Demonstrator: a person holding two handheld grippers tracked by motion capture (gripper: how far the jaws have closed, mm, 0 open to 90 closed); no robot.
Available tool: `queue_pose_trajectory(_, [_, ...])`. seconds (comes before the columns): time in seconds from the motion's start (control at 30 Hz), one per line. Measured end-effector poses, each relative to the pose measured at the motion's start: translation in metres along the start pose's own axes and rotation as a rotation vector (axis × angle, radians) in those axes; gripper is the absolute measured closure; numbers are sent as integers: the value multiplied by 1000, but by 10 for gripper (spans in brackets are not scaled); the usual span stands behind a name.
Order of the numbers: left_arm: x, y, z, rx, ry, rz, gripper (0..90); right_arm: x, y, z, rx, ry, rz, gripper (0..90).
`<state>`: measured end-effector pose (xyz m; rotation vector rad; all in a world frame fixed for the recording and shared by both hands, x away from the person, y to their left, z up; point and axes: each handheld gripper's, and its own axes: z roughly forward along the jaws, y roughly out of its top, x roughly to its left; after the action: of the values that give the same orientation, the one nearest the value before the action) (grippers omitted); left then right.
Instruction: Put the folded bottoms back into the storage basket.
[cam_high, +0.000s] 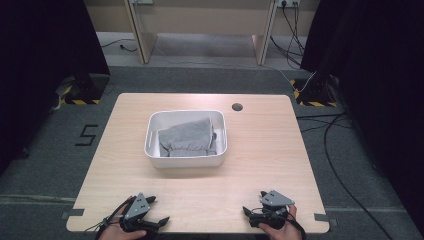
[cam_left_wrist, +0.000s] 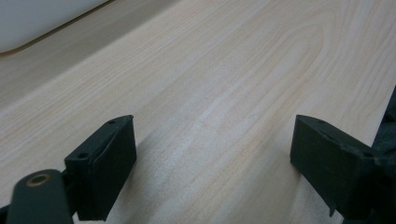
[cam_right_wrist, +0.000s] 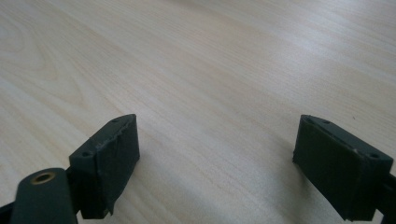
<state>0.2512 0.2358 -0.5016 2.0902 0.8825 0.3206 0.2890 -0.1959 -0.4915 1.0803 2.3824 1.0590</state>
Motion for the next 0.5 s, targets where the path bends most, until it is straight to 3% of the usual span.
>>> queue_pose_trajectory(0.17, [1,-1,-1,-7,2,-3,140,0,-10,-3,-57,6,-6,153])
queue_pose_trajectory(0.5, [1,-1,0,-8,4,-2,139,2,-13,-5,-74,6,-5,153])
